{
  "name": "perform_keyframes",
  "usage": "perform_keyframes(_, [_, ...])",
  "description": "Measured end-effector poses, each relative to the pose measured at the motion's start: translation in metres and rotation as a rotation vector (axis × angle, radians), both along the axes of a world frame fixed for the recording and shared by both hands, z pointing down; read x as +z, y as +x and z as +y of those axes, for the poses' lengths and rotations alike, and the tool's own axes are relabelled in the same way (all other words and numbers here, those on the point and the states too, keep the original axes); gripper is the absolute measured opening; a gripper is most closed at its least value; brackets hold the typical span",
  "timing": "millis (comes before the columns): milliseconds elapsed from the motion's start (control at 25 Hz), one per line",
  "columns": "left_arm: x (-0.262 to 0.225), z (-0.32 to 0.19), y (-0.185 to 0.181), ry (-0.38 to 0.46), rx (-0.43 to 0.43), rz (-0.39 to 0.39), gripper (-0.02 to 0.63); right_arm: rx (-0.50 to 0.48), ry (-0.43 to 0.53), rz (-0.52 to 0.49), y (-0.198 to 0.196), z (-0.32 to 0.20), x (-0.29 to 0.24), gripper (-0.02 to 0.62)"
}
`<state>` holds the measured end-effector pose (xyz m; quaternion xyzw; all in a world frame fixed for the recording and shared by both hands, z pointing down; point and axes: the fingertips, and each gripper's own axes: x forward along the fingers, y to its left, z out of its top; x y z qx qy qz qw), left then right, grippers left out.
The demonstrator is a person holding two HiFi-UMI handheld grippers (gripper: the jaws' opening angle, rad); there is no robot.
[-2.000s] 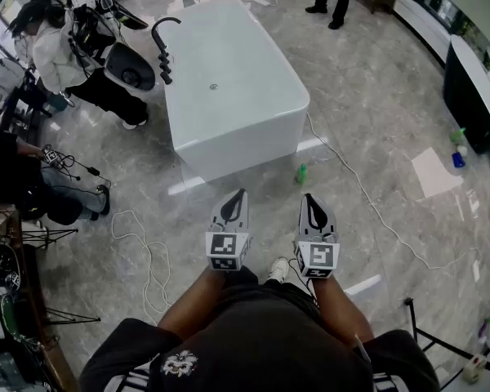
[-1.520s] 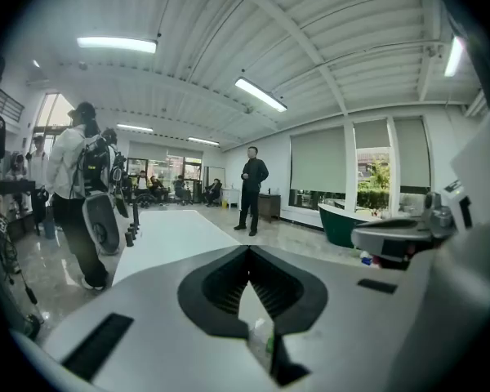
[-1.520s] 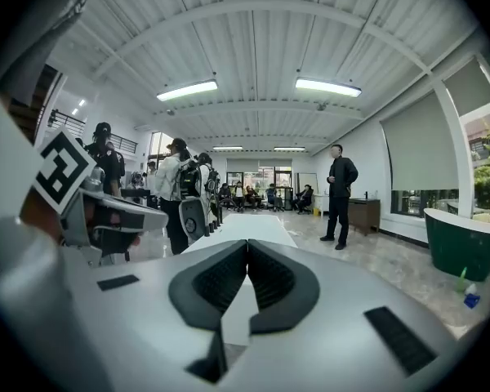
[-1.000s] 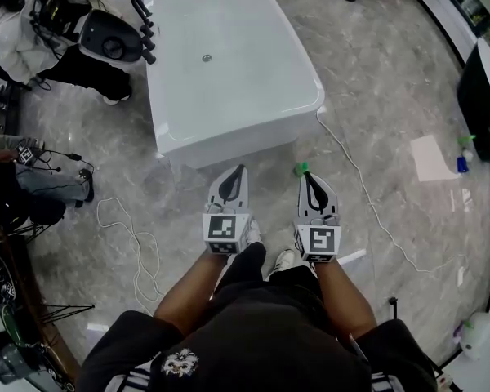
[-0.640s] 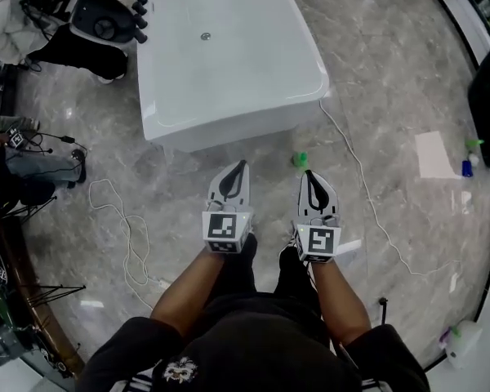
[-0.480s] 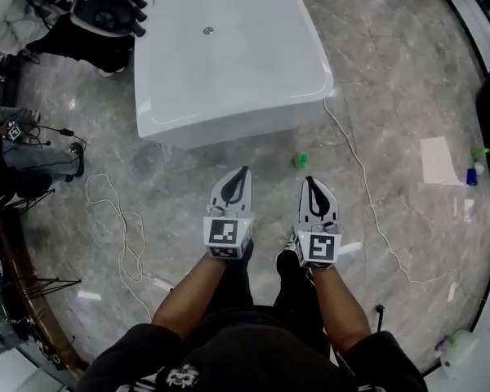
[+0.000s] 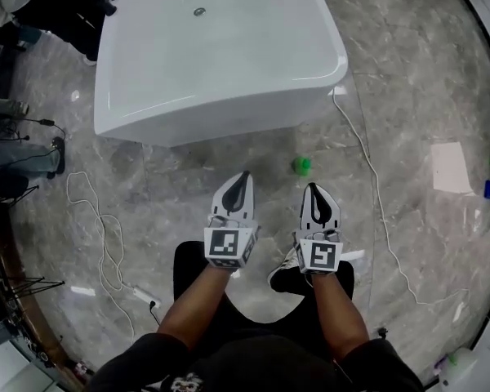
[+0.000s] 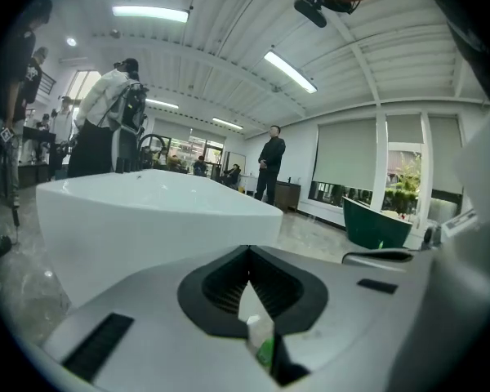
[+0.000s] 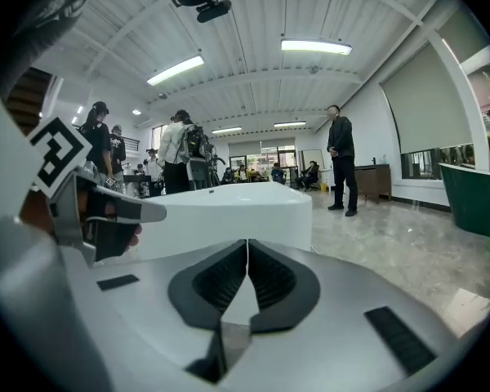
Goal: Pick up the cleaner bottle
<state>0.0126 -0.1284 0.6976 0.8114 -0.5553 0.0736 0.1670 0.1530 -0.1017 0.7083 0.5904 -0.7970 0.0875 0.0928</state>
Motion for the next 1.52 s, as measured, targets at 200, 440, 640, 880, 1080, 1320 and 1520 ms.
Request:
perform_keyframes(200, [0.094,-0.006,0.013,0.012,-0.002,0.019,0.006,0.037,-0.007,0.000,0.019,0.002,0.106,0.017])
perform_keyframes(440, [0.163,-0.025,0.032,0.069,0.006,-0.030,0.006,0.085,-0.031,0.014,0.040,0.000,0.225,0.017])
perform_keyframes(640, [0.192,-0.028,0.043,0.126,0.006,0.000,0.006,0.052,-0.027,0.054,0.043,0.000,0.290,0.017])
perform_keyframes(880, [0.203,-0.034,0.042,0.146,-0.026,-0.010,0.006,0.049,-0.062,0.075,0.051,-0.004,0.332,0.019])
perform_keyframes(1080, [0.209,-0.031,0.046,0.142,-0.015,0.003,0.006,0.047,-0.086,0.091,0.058,-0.007,0.360,0.226])
perform_keyframes(1320, [0.210,-0.031,0.054,0.165,0.002,0.005,0.006,0.089,-0.155,0.080,0.066,-0.021,0.421,0.266])
perform_keyframes(1520, [0.213,-0.026,0.048,0.173,-0.022,0.001,0.006,0.080,-0.215,0.083,0.067,-0.029,0.462,0.278])
